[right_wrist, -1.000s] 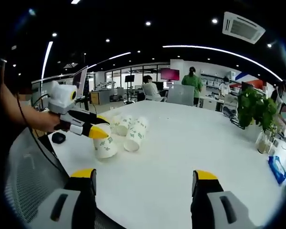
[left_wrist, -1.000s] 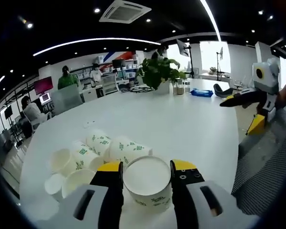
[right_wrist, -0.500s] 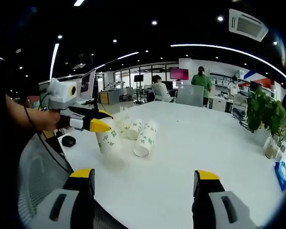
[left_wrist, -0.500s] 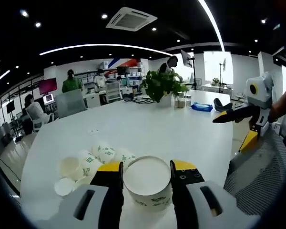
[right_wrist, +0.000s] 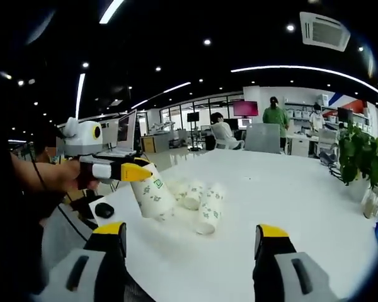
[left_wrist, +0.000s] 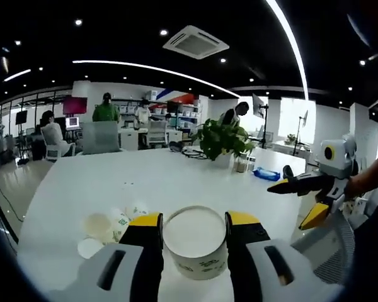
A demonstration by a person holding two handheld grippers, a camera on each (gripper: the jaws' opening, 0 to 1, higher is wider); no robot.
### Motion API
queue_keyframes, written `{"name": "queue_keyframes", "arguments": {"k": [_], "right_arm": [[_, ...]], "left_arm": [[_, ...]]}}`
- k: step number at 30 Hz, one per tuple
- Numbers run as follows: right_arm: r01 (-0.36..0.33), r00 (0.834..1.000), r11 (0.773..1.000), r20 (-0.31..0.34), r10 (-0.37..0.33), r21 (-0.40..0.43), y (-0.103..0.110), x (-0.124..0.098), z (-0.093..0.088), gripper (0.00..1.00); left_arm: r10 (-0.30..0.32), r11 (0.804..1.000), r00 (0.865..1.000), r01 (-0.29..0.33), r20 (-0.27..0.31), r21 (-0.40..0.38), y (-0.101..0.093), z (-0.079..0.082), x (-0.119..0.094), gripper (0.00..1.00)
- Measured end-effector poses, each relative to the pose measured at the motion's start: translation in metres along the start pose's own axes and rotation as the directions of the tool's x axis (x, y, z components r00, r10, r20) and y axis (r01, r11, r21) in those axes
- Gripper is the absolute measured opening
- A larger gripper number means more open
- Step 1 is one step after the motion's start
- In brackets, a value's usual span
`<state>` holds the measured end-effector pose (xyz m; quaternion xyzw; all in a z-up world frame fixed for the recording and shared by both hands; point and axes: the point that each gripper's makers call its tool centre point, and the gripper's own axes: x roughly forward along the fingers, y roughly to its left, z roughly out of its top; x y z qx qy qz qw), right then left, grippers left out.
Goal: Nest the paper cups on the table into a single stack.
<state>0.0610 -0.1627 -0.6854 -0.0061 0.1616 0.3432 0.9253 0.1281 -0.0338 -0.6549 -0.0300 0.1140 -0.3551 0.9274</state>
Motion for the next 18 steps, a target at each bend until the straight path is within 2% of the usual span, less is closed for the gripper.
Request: {"name": "queue_keyframes", "arguments": {"k": [5, 9, 16, 18], "right_arm": [[-0.058, 0.998, 0.997, 0.010, 0.057, 0.051, 0.016, 0.012, 0.002, 0.69], [-0.091, 0.996, 0.992, 0.018, 0.090, 0.090, 0.024, 0.019, 0.001, 0.65], [-0.150, 0.988, 0.974, 0.064, 0.141, 0.170, 0.037, 0.025, 0.006, 0.55], [-0.159, 0.986, 0.972, 0.070, 0.149, 0.170, 0.040, 0.026, 0.007, 0.54]], "left_arm": [[0.004, 0.996, 0.999, -0.001, 0.037, -0.087, 0.001, 0.007, -0.002, 0.37], [-0.002, 0.989, 0.998, 0.012, 0.066, -0.149, -0.003, 0.015, -0.003, 0.37], [-0.033, 0.977, 0.996, 0.050, 0.086, -0.207, -0.010, 0.020, -0.003, 0.37], [-0.039, 0.976, 0.995, 0.057, 0.088, -0.211, -0.012, 0.021, -0.003, 0.37]]}}
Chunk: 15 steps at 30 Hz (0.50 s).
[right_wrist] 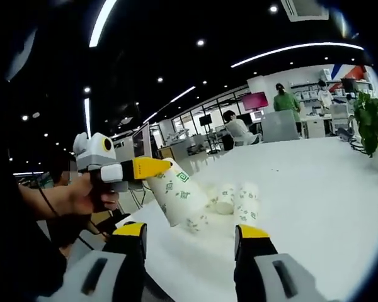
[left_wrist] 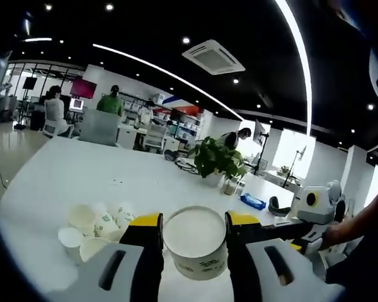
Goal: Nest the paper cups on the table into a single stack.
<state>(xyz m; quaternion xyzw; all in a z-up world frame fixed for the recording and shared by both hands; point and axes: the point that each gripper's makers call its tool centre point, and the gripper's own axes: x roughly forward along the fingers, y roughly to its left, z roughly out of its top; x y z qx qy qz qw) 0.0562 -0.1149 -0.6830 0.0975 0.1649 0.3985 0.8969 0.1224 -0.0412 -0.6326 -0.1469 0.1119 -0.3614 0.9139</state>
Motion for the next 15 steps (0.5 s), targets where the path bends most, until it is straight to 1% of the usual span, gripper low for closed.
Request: {"name": "queue_keyframes", "arguments": {"k": [5, 6, 8, 12, 15], "right_arm": [[-0.044, 0.999, 0.999, 0.001, 0.044, 0.023, 0.011, 0.006, -0.002, 0.54], [-0.066, 0.998, 0.997, 0.001, 0.066, 0.045, 0.015, 0.007, -0.002, 0.53], [-0.118, 0.993, 0.988, 0.004, 0.118, 0.105, 0.025, 0.009, -0.001, 0.47], [-0.123, 0.992, 0.987, 0.021, 0.121, 0.106, 0.026, 0.012, 0.003, 0.44], [-0.148, 0.989, 0.980, 0.041, 0.144, 0.136, 0.029, 0.012, 0.008, 0.41]], "left_arm": [[-0.039, 0.999, 0.999, 0.039, -0.007, -0.004, -0.009, -0.002, 0.000, 0.37], [-0.047, 0.999, 0.999, 0.047, -0.007, -0.007, -0.011, -0.002, 0.001, 0.37], [-0.070, 0.997, 0.998, 0.070, -0.003, -0.014, -0.016, -0.002, 0.001, 0.37], [-0.097, 0.995, 0.995, 0.097, 0.000, -0.022, -0.022, -0.002, 0.000, 0.37], [-0.116, 0.992, 0.993, 0.116, 0.002, -0.040, -0.024, -0.003, -0.001, 0.37]]}}
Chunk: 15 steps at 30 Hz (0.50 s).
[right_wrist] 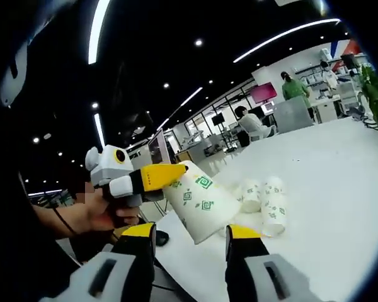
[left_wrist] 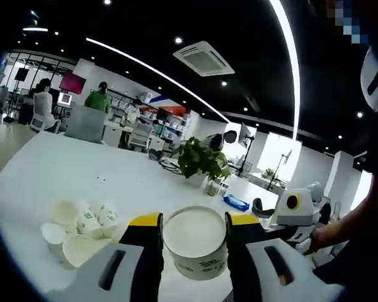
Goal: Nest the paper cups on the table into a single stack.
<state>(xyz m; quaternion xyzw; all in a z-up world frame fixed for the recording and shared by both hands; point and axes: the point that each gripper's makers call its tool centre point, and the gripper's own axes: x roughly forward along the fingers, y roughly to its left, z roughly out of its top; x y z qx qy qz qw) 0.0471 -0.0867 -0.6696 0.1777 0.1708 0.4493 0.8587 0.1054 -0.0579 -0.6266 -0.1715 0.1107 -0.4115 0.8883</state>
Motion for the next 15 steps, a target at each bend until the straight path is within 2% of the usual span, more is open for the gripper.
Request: {"name": "queue_keyframes", "arguments": {"k": [7, 15], "right_arm": [[-0.019, 1.000, 1.000, -0.004, 0.019, 0.011, 0.005, -0.001, 0.002, 0.39], [-0.042, 0.999, 0.998, 0.013, 0.042, 0.049, 0.007, -0.004, 0.010, 0.39]], "left_arm": [[-0.034, 0.999, 0.999, 0.034, 0.009, -0.030, -0.001, -0.003, -0.007, 0.37], [-0.087, 0.996, 0.995, 0.087, -0.047, -0.019, -0.009, -0.012, -0.013, 0.37]]}}
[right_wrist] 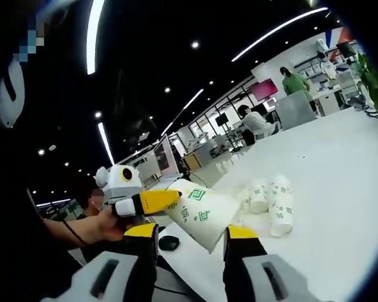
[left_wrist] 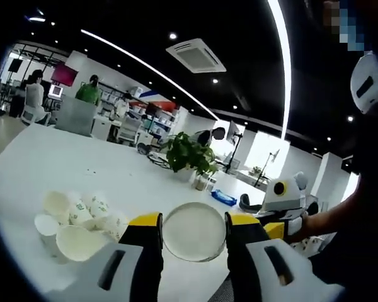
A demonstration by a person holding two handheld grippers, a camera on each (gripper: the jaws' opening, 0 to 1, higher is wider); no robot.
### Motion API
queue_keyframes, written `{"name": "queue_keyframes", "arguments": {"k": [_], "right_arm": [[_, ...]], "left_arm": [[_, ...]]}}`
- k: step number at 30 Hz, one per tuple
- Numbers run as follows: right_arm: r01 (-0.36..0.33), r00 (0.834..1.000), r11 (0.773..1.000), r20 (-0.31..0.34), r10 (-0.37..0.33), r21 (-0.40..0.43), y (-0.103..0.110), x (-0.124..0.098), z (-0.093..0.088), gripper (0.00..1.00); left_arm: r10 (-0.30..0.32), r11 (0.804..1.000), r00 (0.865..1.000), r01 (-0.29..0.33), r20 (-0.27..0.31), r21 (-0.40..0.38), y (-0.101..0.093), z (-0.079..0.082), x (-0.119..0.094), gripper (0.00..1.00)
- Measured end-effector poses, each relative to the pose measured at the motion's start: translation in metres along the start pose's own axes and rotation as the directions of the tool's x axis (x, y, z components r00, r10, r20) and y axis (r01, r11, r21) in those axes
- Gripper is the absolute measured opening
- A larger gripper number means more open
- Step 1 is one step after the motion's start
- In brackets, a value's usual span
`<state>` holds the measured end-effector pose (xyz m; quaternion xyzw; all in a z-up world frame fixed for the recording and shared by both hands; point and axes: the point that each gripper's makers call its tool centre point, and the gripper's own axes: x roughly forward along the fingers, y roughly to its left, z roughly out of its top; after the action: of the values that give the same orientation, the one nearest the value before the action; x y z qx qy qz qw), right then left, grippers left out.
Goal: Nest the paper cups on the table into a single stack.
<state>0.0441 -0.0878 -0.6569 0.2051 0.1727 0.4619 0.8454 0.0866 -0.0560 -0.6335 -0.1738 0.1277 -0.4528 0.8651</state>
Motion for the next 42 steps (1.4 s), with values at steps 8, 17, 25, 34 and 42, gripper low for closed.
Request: {"name": "queue_keyframes", "arguments": {"k": [8, 17, 25, 34, 42], "right_arm": [[-0.014, 1.000, 0.999, 0.011, 0.014, 0.036, 0.003, 0.000, 0.003, 0.33], [-0.043, 0.999, 0.997, 0.003, 0.043, 0.066, 0.005, -0.004, 0.003, 0.20], [-0.073, 0.997, 0.992, 0.013, 0.072, 0.099, 0.008, -0.008, 0.006, 0.08], [-0.156, 0.987, 0.983, -0.010, 0.158, 0.096, 0.023, -0.011, 0.004, 0.04], [-0.216, 0.974, 0.973, -0.047, 0.220, 0.085, 0.036, -0.011, -0.001, 0.00]], "left_arm": [[-0.028, 1.000, 0.999, 0.028, -0.027, -0.007, -0.002, -0.006, -0.005, 0.37], [-0.099, 0.995, 0.993, 0.097, -0.067, -0.020, -0.009, -0.015, -0.010, 0.37], [-0.160, 0.986, 0.986, 0.157, -0.053, -0.046, -0.017, -0.014, -0.012, 0.37], [-0.206, 0.978, 0.975, 0.204, -0.079, -0.035, -0.022, -0.017, -0.017, 0.38], [-0.198, 0.978, 0.971, 0.204, -0.131, 0.035, -0.022, -0.025, -0.017, 0.42]]}}
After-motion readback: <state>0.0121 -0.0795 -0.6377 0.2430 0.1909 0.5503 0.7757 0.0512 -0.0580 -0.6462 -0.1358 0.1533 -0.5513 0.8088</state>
